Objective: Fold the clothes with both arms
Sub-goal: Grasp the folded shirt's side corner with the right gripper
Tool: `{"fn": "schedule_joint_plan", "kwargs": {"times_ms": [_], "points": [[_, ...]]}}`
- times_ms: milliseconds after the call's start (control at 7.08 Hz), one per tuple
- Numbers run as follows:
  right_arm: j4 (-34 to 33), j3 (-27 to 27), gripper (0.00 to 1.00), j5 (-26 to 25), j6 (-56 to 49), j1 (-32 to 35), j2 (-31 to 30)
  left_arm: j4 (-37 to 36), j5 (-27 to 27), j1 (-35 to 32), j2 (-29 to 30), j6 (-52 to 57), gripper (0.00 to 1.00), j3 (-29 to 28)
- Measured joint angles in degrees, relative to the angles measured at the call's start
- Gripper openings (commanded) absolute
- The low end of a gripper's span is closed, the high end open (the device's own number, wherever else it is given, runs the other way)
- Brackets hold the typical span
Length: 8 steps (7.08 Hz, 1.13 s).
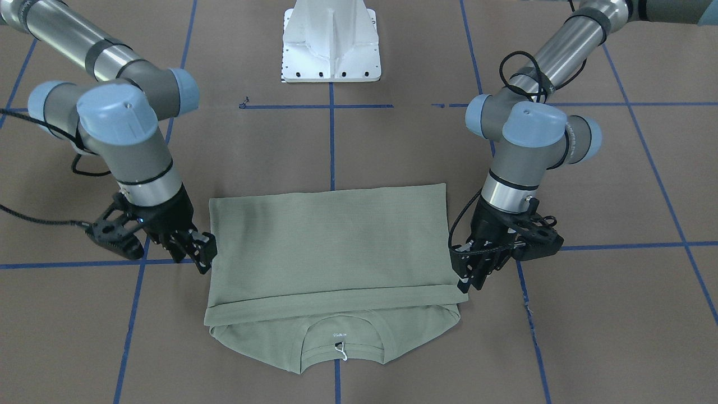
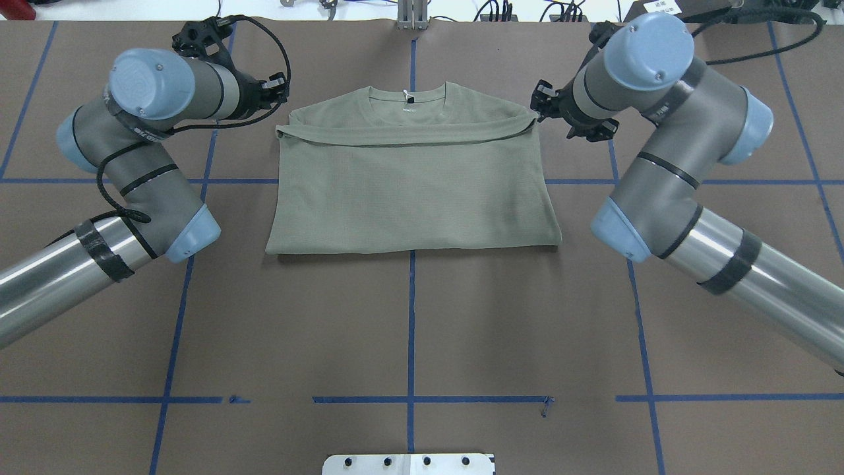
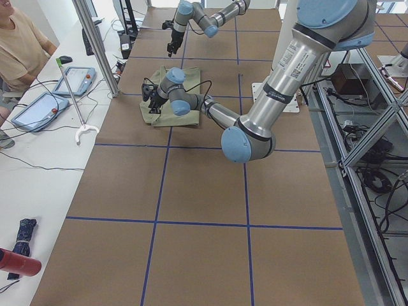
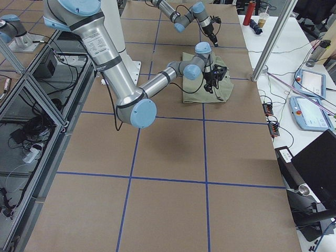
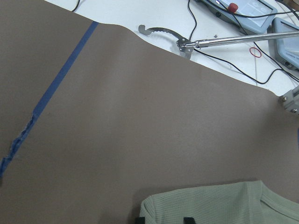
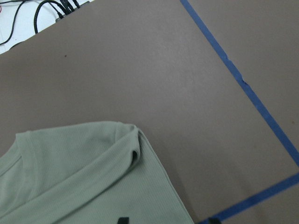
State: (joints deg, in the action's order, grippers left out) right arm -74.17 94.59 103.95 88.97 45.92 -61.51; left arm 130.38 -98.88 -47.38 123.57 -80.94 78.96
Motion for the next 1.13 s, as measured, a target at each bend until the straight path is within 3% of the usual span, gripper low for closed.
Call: {"fn": "schedule_joint_plan", "kwargs": {"times_ms": [283,848,989,1130], "points": [[0.35,5.82,0.75,-1.77,7.82,-5.03,-5.24,0.04,-4.05,-1.66,-0.78,0.13,0.38,1.09],[0.58,2.81,0.75,-4.04,10.55,-10.31,-7.35,0.02,-4.58,-1.90,-1.45,0.17,0.38,1.42],[0.55,2.38,0.65,-4.03,10.85,-10.63,-7.45,-0.01,-4.50,-1.86,-1.48,0.17,0.38,1.45],[0.53,2.24,0.01,-4.00,11.55,-10.87,-7.52,-0.06,-4.44,-1.85,-1.48,0.17,0.38,1.45]]}}
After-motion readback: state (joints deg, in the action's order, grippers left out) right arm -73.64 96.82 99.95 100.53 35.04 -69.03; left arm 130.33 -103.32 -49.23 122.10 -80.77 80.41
